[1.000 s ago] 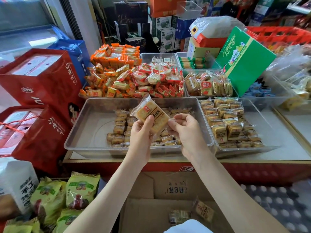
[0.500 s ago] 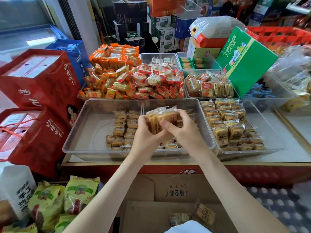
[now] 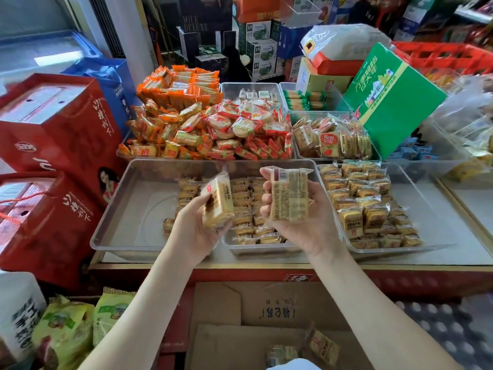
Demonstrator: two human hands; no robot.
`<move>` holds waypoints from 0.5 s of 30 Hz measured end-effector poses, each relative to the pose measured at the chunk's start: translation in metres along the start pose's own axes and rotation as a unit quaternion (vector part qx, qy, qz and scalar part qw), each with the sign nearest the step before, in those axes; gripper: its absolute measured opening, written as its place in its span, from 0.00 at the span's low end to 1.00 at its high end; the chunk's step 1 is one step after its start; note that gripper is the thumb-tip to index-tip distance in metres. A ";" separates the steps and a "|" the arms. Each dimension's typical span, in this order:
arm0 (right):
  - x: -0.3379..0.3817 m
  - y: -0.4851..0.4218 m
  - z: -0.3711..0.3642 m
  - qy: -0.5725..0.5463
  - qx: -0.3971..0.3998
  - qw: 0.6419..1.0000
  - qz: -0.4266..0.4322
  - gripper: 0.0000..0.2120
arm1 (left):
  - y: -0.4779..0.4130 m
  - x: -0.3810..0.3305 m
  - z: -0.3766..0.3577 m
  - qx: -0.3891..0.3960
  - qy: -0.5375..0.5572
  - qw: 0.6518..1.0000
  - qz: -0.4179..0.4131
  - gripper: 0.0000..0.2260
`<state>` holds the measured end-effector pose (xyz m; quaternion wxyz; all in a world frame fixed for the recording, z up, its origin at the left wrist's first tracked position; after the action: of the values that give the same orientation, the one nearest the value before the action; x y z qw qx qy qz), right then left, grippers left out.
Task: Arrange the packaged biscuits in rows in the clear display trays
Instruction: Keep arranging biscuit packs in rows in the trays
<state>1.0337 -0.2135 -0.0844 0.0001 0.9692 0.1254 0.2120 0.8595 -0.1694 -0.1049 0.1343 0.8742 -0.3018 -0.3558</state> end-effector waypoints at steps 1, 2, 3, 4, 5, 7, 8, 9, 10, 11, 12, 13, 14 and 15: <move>0.004 -0.004 0.003 0.007 0.013 1.000 0.000 0.28 | -0.001 -0.001 0.002 0.001 0.010 1.000 0.006 0.16; 0.008 -0.008 0.005 0.045 0.027 0.999 0.001 0.25 | -0.004 -0.003 0.005 0.005 0.013 1.000 0.004 0.18; 0.013 -0.011 0.008 0.126 0.024 0.992 0.002 0.22 | -0.007 -0.006 0.007 0.010 0.009 1.000 -0.002 0.20; 0.017 -0.016 0.014 0.246 -0.012 0.969 0.003 0.21 | -0.011 -0.009 0.012 0.012 -0.006 1.000 -0.013 0.21; 0.022 -0.022 0.022 0.384 -0.064 0.921 0.010 0.22 | -0.015 -0.012 0.016 0.011 -0.026 0.999 -0.027 0.22; 0.031 -0.038 0.038 0.617 -0.158 0.770 0.032 0.24 | -0.025 -0.019 0.027 -0.005 -0.075 0.995 -0.065 0.21; 0.033 -0.050 0.046 0.670 -0.172 0.720 0.045 0.25 | -0.031 -0.022 0.034 -0.018 -0.096 0.992 -0.083 0.21; 0.033 -0.063 0.055 0.690 -0.178 0.699 0.058 0.26 | -0.037 -0.025 0.040 -0.032 -0.113 0.988 -0.096 0.19; 0.033 -0.077 0.066 0.687 -0.187 0.699 0.069 0.27 | -0.042 -0.027 0.046 -0.049 -0.129 0.985 -0.106 0.16; 0.034 -0.093 0.077 0.674 -0.202 0.706 0.084 0.26 | -0.048 -0.029 0.050 -0.061 -0.140 0.982 -0.116 0.12; 0.036 -0.110 0.088 0.660 -0.228 0.708 0.103 0.26 | -0.054 -0.031 0.055 -0.070 -0.150 0.978 -0.128 0.10; 0.038 -0.127 0.098 0.648 -0.257 0.707 0.118 0.24 | -0.060 -0.033 0.060 -0.077 -0.161 0.974 -0.142 0.10; 0.037 -0.144 0.108 0.639 -0.286 0.703 0.122 0.24 | -0.067 -0.035 0.066 -0.082 -0.173 0.969 -0.156 0.11; 0.035 -0.160 0.119 0.634 -0.310 0.699 0.118 0.24 | -0.071 -0.036 0.070 -0.086 -0.183 0.965 -0.168 0.13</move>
<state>1.0746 -0.0441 -0.1867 0.1961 0.5574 -0.0920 0.8015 0.8203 -0.0925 -0.1670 0.0897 0.8176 -0.1385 -0.5517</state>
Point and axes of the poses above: each hand's wrist, its own y-axis away from the middle knuckle, its own z-axis out of the back of the hand, x = y × z, the point moved 4 cm from there along -y, towards the middle knuckle, and after that the axes turned 5 degrees about y, right-handed, at the moved point
